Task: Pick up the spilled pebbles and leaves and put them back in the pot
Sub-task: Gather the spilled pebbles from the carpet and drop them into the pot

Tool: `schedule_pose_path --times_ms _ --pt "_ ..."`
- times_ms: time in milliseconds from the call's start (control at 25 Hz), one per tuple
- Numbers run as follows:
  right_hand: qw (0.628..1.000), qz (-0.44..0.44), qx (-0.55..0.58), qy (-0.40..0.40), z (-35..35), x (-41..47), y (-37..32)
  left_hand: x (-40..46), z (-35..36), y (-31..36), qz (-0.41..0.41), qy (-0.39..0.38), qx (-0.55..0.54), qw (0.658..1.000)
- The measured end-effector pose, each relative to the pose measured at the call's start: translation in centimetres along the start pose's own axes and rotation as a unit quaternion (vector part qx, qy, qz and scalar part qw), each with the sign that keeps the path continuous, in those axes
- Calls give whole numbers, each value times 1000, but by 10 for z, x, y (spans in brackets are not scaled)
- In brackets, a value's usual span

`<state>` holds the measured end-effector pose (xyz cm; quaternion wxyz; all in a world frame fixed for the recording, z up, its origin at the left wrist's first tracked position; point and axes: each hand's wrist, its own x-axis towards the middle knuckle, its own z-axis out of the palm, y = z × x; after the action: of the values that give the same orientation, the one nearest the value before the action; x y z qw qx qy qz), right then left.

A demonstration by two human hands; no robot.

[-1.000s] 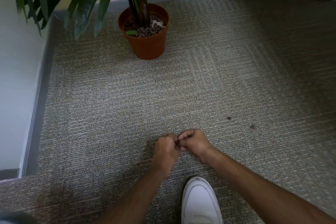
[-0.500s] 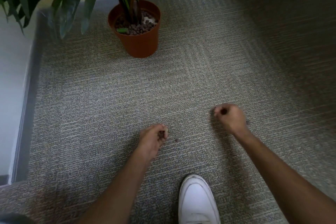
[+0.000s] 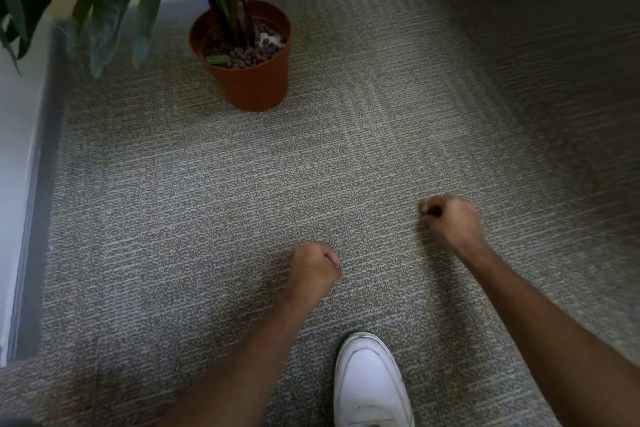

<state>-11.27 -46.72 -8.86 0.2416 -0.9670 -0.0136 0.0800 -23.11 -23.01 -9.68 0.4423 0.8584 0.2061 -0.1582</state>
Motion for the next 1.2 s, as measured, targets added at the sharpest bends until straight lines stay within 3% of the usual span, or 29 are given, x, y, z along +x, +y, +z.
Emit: schedule_pose_path --times_ms 160,280,320,400,440,520,640,720,840,1000,1200 --pt "995 58 -78 13 -20 0 33 6 5 0 56 22 151 987" --pt "994 100 -25 -22 -20 -4 43 9 6 5 58 35 188 980" --pt "995 97 -15 -20 -19 -5 44 10 5 7 30 31 146 988" --pt "997 64 -34 -10 -15 -7 43 14 -6 9 -82 23 -50 995" --pt "998 55 -36 -6 -15 -7 41 20 -17 10 -146 24 -177 973" --pt "997 77 19 -4 -14 -4 33 33 -46 11 -240 24 -394 887" --pt "954 152 257 -39 -9 20 -2 58 -98 16 -239 54 -571 783" --pt "896 176 399 -89 -8 48 -40 74 -131 26 -209 69 -611 761" --pt "851 154 475 -161 -10 96 -117 102 -177 56 -173 88 -629 753" --pt "834 82 504 -208 -19 148 -233 137 -222 113 -133 99 -638 752" --pt "838 11 510 -194 -32 183 -324 170 -255 157 -109 142 -625 760"
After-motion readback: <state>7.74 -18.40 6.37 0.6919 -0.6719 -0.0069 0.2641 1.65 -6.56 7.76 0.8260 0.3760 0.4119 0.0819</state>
